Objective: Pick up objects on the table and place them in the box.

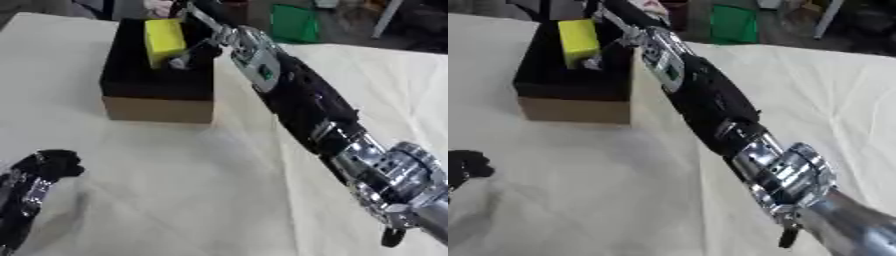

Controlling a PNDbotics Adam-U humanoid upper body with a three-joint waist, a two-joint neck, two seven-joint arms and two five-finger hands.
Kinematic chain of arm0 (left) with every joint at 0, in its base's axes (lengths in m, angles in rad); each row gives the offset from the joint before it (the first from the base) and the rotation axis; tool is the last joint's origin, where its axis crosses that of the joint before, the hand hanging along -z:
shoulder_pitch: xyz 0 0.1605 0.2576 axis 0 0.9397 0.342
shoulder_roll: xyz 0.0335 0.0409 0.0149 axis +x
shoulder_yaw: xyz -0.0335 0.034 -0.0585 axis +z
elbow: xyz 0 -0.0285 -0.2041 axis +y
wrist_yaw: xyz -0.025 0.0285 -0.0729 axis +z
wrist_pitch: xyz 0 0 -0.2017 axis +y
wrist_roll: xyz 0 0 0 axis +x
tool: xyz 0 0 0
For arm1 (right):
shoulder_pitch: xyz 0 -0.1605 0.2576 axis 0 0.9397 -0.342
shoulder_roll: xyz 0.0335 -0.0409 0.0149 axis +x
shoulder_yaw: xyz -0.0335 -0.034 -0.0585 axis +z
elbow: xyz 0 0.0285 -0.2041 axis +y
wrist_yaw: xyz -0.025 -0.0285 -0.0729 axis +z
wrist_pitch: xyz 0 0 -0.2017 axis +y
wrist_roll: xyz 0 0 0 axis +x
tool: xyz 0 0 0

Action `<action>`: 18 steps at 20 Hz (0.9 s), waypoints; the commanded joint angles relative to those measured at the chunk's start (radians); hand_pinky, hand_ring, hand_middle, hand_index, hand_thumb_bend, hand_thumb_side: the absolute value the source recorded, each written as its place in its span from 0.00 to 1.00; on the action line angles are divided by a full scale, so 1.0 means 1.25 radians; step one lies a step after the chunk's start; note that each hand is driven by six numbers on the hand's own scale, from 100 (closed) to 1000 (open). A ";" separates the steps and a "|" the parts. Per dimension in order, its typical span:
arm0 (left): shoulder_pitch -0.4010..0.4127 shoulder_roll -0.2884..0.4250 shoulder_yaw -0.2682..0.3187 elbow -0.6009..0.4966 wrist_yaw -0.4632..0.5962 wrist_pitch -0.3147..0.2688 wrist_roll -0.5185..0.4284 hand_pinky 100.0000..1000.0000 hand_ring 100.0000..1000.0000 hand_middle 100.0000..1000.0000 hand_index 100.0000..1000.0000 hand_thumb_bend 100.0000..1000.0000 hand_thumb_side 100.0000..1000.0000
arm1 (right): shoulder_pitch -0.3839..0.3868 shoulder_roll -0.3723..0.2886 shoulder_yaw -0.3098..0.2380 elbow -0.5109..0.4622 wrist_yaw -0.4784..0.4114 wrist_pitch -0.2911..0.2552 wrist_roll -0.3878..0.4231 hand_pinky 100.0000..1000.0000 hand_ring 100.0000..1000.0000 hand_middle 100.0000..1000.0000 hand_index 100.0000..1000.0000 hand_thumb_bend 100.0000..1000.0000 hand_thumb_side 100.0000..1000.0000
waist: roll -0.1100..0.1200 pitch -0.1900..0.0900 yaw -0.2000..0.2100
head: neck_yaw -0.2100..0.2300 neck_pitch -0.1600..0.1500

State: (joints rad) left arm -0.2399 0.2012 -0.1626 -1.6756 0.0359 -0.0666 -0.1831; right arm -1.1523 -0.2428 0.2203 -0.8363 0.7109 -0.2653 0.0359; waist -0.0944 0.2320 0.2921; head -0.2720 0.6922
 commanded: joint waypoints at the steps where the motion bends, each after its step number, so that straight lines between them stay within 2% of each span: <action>1: -0.009 0.002 0.001 -0.012 0.003 -0.001 0.000 0.67 0.57 0.54 0.65 0.39 0.65 | -0.012 -0.018 0.000 -0.028 0.023 0.022 -0.028 0.74 0.85 0.90 0.96 0.84 0.19 | 0.008 -0.015 -0.003 | 0.003 -0.012; 4: -0.007 0.003 0.003 -0.012 0.003 -0.001 0.003 0.67 0.57 0.54 0.65 0.39 0.65 | -0.007 -0.026 0.003 -0.045 0.017 0.037 -0.039 0.73 0.85 0.90 0.95 0.83 0.19 | 0.010 -0.018 -0.009 | 0.006 -0.011; 7: -0.003 0.002 0.007 -0.013 0.004 -0.002 0.006 0.67 0.57 0.54 0.65 0.39 0.65 | 0.001 -0.038 0.001 -0.069 -0.013 0.052 -0.046 0.71 0.84 0.87 0.94 0.77 0.21 | 0.014 -0.022 -0.020 | 0.012 -0.009; 9: 0.002 0.002 0.011 -0.012 0.004 -0.002 0.009 0.67 0.57 0.54 0.65 0.39 0.65 | 0.009 -0.048 0.002 -0.096 -0.039 0.057 -0.046 0.70 0.83 0.82 0.93 0.69 0.17 | 0.018 -0.026 -0.031 | 0.020 -0.006; 12: 0.014 0.001 0.021 -0.011 0.003 -0.002 0.018 0.67 0.57 0.54 0.65 0.39 0.65 | 0.035 -0.072 0.006 -0.156 -0.079 0.040 -0.032 0.66 0.81 0.73 0.90 0.51 0.06 | 0.025 -0.035 -0.055 | 0.040 0.002; 17: 0.034 0.000 0.043 -0.010 0.001 -0.003 0.039 0.67 0.57 0.54 0.65 0.39 0.64 | 0.109 -0.127 -0.004 -0.263 -0.145 -0.005 -0.072 0.62 0.77 0.63 0.85 0.33 0.13 | 0.035 -0.047 -0.105 | 0.081 0.015; 18: 0.037 0.000 0.048 -0.010 0.000 -0.004 0.044 0.67 0.57 0.54 0.65 0.39 0.64 | 0.129 -0.139 -0.005 -0.284 -0.158 -0.015 -0.085 0.62 0.77 0.63 0.84 0.32 0.13 | 0.037 -0.048 -0.113 | 0.086 0.016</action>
State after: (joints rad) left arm -0.1887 0.2004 -0.1168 -1.6756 0.0358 -0.0698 -0.1375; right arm -0.9764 -0.3740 0.2264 -1.1418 0.5381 -0.2670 -0.0559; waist -0.0538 0.1898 0.1464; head -0.1761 0.7040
